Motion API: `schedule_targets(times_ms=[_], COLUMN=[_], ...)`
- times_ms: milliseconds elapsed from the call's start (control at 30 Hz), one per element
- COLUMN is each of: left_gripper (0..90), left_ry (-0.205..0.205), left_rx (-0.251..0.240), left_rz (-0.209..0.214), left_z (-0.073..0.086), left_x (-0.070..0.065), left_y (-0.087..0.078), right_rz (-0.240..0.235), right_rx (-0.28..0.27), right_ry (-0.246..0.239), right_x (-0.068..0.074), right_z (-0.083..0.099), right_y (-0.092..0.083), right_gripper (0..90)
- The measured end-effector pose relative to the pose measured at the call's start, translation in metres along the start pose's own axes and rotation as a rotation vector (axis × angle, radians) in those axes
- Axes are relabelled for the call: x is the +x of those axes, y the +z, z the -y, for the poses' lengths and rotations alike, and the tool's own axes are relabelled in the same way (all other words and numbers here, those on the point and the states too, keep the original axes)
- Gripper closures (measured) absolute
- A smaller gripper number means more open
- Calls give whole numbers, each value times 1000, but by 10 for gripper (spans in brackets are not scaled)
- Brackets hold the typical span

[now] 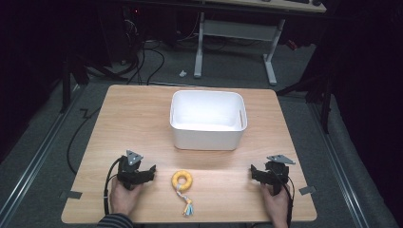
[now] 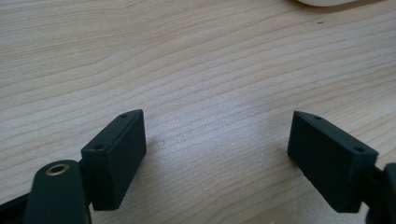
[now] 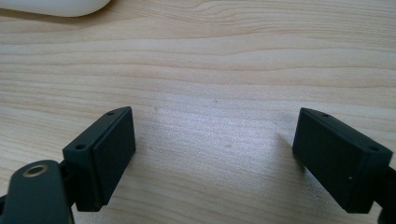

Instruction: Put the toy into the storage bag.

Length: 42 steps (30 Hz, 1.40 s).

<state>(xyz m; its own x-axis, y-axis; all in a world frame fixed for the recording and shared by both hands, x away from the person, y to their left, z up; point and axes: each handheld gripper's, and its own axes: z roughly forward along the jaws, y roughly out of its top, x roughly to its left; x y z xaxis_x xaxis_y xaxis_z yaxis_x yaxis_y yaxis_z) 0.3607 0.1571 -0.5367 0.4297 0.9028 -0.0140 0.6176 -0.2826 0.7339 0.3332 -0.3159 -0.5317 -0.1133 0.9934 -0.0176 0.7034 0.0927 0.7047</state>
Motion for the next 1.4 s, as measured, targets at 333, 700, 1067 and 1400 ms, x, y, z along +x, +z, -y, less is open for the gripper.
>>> schedule_targets(times_ms=[333, 700, 1067, 1400], left_gripper=[203, 278, 312, 348], left_ry=[0, -29, -67, -56], left_rx=[-1, 10, 36, 62], left_rz=[2, 28, 72, 142], left_z=[-1, -2, -11, -20], left_x=[1, 8, 16, 4], left_y=[1, -11, -27, -34], right_rz=[0, 2, 2, 2], right_rx=[-1, -2, -2, -2], right_ry=[-4, -2, -2, -1], right_x=[0, 1, 1, 1], right_z=[0, 0, 0, 0], right_y=[0, 0, 0, 0], right_gripper=[130, 131, 131, 131])
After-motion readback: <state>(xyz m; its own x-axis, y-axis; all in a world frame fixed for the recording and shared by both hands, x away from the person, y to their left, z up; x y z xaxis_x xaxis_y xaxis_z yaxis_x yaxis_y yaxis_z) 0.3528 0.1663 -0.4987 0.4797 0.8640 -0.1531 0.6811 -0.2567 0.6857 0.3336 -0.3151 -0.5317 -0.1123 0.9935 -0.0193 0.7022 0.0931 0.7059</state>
